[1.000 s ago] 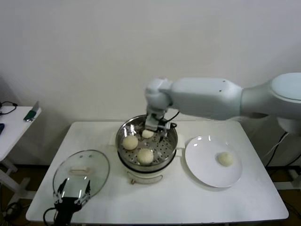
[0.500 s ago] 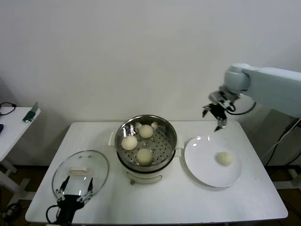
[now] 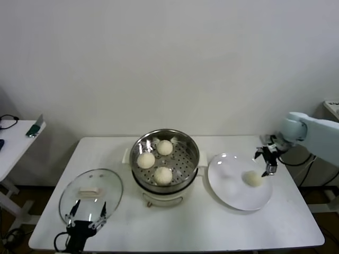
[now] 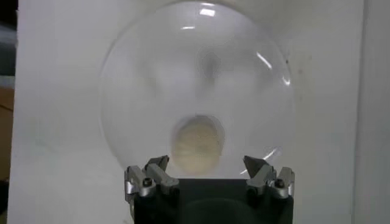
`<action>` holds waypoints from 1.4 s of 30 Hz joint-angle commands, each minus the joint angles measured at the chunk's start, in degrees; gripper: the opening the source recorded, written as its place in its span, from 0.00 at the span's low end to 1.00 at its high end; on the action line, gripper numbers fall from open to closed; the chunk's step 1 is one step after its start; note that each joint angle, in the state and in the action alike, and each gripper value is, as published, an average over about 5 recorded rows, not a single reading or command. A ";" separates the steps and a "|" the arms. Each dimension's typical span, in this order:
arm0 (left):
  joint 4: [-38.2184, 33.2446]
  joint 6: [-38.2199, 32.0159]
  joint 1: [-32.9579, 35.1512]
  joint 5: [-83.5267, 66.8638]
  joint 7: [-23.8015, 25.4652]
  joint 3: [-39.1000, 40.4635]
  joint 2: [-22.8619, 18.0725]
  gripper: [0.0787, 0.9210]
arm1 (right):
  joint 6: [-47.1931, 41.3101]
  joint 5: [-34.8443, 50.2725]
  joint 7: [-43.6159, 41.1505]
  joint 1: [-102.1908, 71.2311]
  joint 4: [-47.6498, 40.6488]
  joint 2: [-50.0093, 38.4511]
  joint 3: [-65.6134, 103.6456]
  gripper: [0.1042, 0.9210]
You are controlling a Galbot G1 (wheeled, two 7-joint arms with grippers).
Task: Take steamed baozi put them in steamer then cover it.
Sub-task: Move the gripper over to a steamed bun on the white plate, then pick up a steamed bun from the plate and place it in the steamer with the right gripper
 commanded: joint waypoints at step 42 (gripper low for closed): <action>-0.06 0.15 0.01 -0.23 0.21 -0.53 0.76 0.88 | -0.87 17.43 -2.60 28.99 7.07 8.10 -19.96 0.70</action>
